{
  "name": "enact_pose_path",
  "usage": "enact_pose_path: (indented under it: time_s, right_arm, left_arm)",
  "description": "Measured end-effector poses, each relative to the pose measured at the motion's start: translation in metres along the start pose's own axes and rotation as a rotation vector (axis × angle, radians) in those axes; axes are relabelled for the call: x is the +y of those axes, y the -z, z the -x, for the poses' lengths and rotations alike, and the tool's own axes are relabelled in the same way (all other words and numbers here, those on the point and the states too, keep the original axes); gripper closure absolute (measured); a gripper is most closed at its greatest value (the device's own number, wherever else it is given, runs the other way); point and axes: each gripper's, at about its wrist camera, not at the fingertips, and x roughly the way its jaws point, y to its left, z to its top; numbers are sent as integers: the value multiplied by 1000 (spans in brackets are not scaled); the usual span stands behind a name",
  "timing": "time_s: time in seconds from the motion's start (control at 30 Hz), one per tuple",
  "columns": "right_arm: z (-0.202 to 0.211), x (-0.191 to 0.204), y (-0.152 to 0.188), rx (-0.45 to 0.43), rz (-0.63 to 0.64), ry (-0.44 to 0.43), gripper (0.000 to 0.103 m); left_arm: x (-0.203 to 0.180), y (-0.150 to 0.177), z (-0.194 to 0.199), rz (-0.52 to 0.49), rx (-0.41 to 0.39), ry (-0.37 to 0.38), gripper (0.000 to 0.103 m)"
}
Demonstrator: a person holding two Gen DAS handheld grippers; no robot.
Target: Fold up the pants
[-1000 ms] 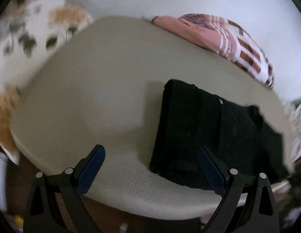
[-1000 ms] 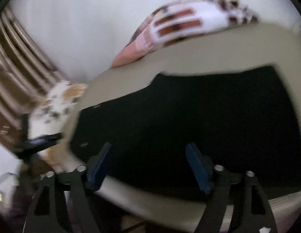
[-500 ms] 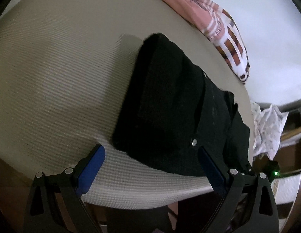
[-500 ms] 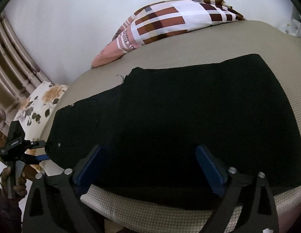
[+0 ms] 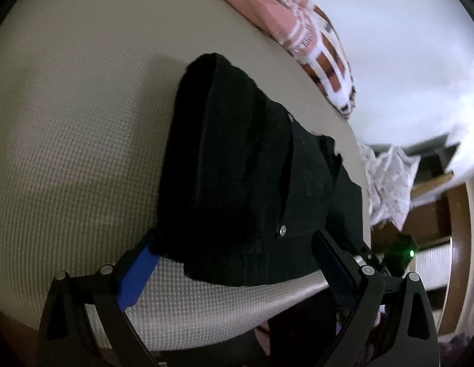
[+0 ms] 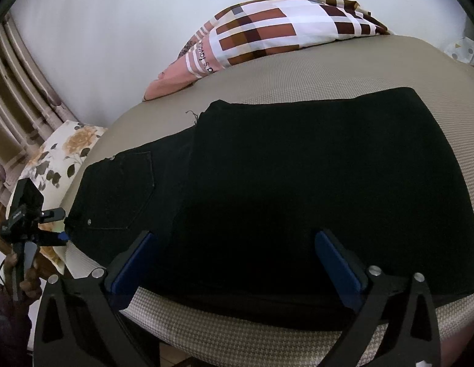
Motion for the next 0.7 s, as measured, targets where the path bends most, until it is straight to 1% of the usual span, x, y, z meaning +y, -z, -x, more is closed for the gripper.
enact_pose_path:
  time_s: [0.03,0.07,0.1,0.17,0.2,0.27,0.3,0.33,0.37,0.4,0.5,0.57,0.6,0.63,0.67,0.7]
  right_arm:
    - [-1,1,0,1,1,3,0]
    - [-1,1,0,1,3,8,0]
    - [-2,2,1,2,4,12,0]
    - [-2,4,1,3,8,20,0]
    - [-2,3,1,3,9,22,0]
    - [-2,4,1,3,9,26,0]
    - [-2,4,1,2,9,28,0]
    - [-3,4,1,2,10,30,0]
    - [-3,5,1,2,12,35,0]
    - [-3,6,1,3,14,40,0]
    - [-4,7,2,5,23,53,0]
    - [-4,7,2,4,21,51,0]
    - [-4,7,1,4,21,49,0]
    - [-4,7,2,3,18,47,0]
    - [-4,7,2,2,16,45,0]
    - [-5,7,2,1,15,44,0]
  left_arm:
    - [0,-1,-1,-22,12,13,7]
    - [2,-3,-1,-40,22,46,6]
    - [7,-4,1,-25,23,86,6]
    - [19,-5,4,37,23,175,6]
    - [21,-3,5,50,32,228,6]
    - [15,1,1,15,75,267,6]
    - [8,4,-6,-17,117,255,6]
    - [1,5,-10,-49,128,215,5]
    - [-3,4,-12,-67,121,196,4]
    - [-4,2,-13,-51,108,199,3]
    - [0,-6,-13,23,53,212,3]
    - [-2,-5,-14,34,11,199,3]
    - [-4,-1,-13,44,-38,183,3]
    - [-5,2,-13,52,-71,169,3]
    - [-10,6,-14,55,-110,137,3]
    - [-14,7,-16,46,-121,109,3]
